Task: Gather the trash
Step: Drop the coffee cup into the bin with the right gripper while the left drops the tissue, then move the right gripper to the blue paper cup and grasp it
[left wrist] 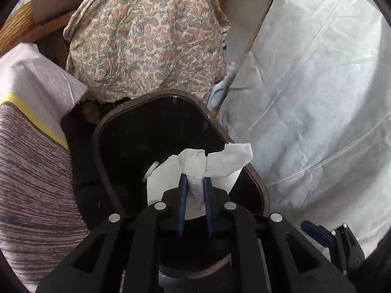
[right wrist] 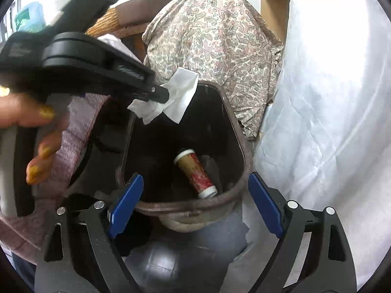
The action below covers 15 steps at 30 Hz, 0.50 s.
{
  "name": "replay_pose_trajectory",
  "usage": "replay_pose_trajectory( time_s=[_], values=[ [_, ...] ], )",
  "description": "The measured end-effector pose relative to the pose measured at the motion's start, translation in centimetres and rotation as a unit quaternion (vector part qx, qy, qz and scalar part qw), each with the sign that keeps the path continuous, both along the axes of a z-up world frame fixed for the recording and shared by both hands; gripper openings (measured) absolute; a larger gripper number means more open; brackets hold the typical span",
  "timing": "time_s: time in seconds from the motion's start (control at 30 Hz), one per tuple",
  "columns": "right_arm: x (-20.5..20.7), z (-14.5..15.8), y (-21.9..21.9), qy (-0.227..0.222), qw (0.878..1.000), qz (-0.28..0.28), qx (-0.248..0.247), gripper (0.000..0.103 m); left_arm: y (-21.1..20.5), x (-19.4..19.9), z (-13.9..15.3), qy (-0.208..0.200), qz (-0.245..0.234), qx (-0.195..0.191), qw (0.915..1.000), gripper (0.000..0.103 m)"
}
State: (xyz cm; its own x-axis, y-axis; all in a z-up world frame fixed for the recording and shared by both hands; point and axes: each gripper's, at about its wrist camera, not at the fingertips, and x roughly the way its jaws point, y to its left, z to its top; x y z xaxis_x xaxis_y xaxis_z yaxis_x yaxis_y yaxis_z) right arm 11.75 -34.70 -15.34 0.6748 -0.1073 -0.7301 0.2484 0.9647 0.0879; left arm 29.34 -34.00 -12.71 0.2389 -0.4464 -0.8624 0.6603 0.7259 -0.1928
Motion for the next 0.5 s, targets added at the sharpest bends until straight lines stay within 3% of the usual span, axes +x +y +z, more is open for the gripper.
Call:
replay_pose_trajectory(
  time_s=[0.07, 0.13, 0.2, 0.33, 0.5],
  values=[
    [-0.6, 0.0, -0.1, 0.002, 1.000, -0.001, 0.004, 0.087, -0.1, 0.0, -0.3, 0.004, 0.002, 0.001, 1.0000, 0.023],
    [-1.0, 0.0, -0.2, 0.002, 1.000, -0.004, 0.003, 0.087, -0.2, -0.2, -0.3, 0.000, 0.004, 0.001, 1.0000, 0.052],
    [-1.2, -0.1, -0.4, 0.004, 1.000, -0.006, 0.002, 0.087, -0.2, -0.4, -0.2, -0.012, 0.008, 0.004, 0.9999, 0.071],
    [-1.6, 0.1, -0.5, 0.000, 1.000, -0.012, 0.009, 0.087, 0.1, -0.7, 0.5, -0.017, 0.009, -0.005, 0.9998, 0.083],
    [-1.5, 0.6, -0.4, -0.009, 1.000, -0.011, -0.001, 0.087, 1.3, -2.0, 3.3, -0.042, 0.009, -0.036, 0.9984, 0.086]
  ],
)
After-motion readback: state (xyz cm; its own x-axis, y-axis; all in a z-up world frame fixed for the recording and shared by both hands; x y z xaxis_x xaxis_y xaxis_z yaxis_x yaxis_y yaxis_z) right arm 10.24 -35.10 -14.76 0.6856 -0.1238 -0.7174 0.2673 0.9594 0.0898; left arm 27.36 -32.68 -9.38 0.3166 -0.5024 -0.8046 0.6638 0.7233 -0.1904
